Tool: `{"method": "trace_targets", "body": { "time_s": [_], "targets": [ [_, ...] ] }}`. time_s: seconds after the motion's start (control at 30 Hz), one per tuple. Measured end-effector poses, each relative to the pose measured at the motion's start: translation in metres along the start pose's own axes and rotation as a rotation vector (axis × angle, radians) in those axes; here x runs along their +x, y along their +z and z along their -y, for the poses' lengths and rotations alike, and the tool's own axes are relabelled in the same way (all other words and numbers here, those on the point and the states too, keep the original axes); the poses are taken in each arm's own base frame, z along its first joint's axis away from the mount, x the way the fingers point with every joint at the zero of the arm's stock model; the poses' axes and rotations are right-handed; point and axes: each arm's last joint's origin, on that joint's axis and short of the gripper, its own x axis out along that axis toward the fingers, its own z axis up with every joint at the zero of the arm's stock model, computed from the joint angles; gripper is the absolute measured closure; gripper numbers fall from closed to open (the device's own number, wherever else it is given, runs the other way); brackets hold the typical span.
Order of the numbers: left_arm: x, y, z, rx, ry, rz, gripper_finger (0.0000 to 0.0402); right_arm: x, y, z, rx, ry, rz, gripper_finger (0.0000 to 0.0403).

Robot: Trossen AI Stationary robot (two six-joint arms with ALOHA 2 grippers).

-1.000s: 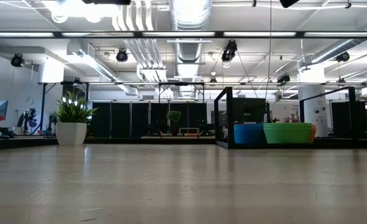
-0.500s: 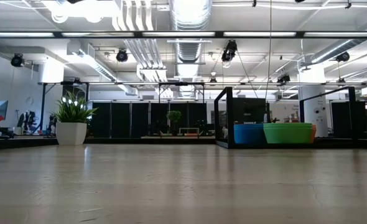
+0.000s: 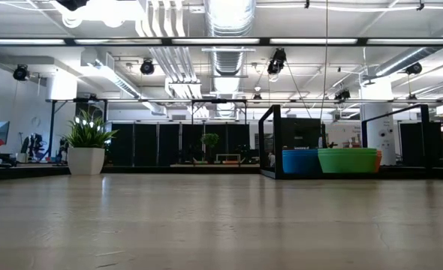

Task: Pick & Place Mini bowls
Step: Return to Home Position

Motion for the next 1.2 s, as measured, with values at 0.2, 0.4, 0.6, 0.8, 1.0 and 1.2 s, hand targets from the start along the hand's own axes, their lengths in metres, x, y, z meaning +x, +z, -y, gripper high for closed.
{"method": "trace_targets", "body": {
  "time_s": [0.2,0.4,0.6,0.8,1.0,1.2],
  "targets": [
    [-0.012,-0.008,-0.003,-0.020,0.008,0.037,0.0402,-0.012,-0.005,-0.008,-0.022,-0.015,0.042,0.0394],
    [-0.024,-0.010,-0.008,-0.043,0.026,0.088,0.0402,-0.028,-0.004,-0.016,-0.055,-0.032,0.105,0.0394],
    [-0.034,-0.011,-0.012,-0.056,0.030,0.121,0.0402,-0.044,-0.004,-0.024,-0.088,-0.049,0.166,0.0394],
    [-0.041,-0.011,-0.015,-0.057,0.032,0.146,0.0402,-0.057,-0.005,-0.032,-0.116,-0.063,0.220,0.0394],
    [-0.049,-0.011,-0.018,-0.054,0.041,0.177,0.0402,-0.072,-0.008,-0.040,-0.143,-0.079,0.276,0.0394],
    [-0.054,-0.012,-0.020,-0.056,0.042,0.183,0.0402,-0.086,-0.011,-0.048,-0.145,-0.123,0.330,0.0394]
  ]
}}
